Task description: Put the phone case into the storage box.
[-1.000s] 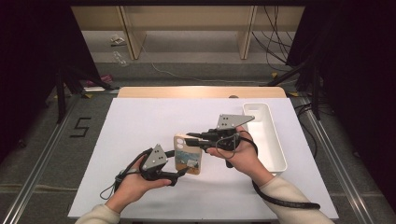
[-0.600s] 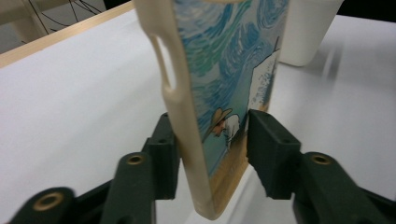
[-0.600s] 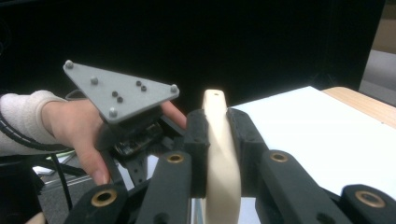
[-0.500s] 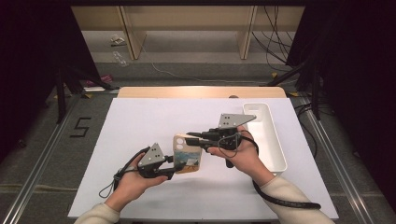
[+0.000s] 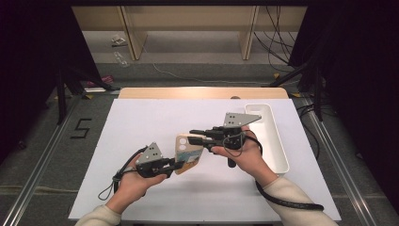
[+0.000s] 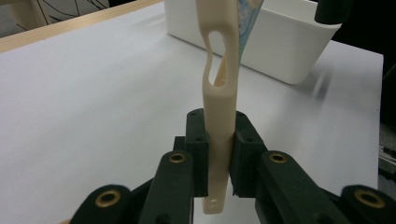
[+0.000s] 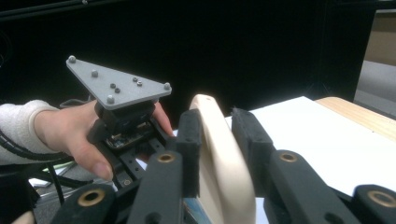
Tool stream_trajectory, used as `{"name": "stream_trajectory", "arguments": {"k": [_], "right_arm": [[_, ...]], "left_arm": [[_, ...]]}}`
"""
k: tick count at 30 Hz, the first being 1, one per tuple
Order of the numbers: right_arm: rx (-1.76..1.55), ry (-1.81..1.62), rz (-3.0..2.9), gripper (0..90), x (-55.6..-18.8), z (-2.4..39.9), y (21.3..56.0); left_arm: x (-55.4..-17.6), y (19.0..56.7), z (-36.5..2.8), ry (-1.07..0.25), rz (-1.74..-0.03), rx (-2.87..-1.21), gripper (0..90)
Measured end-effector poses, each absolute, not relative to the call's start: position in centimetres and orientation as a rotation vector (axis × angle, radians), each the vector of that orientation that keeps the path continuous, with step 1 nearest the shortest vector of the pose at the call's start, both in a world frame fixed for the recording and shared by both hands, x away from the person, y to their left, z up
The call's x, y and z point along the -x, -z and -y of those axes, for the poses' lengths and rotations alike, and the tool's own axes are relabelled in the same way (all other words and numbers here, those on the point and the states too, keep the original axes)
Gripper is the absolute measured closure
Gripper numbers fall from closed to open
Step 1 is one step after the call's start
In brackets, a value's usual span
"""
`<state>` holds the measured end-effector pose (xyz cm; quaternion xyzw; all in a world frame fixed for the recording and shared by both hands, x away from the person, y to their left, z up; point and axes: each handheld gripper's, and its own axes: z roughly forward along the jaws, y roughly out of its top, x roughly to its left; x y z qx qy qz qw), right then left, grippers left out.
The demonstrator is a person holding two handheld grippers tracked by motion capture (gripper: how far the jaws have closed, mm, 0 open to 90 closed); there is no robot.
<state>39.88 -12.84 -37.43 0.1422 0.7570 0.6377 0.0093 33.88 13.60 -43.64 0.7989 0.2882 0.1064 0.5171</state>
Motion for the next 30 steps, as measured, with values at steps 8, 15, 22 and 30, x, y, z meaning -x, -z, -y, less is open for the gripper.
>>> {"name": "stream_trajectory", "arguments": {"k": [8,15,22,30], "right_arm": [[-0.443,-2.001,-2.356,69.4,-39.9,12.76,37.5],[-0.466,-2.009,-2.347,61.8,-39.91,12.69,37.56],[-0.553,-2.025,-2.292,31.7,-40.21,12.58,37.76],[-0.774,-1.975,-2.105,12.9,-40.56,13.28,37.67]], "left_arm": [[-33.88,43.61,-13.63,-0.25,-0.697,-1.917,79.4],[-33.79,43.45,-13.5,-0.26,-0.7,-1.911,79.4],[-33.64,43.28,-13.13,-0.274,-0.726,-1.905,79.5],[-33.69,43.23,-12.8,-0.359,-0.841,-1.852,79.3]]}}
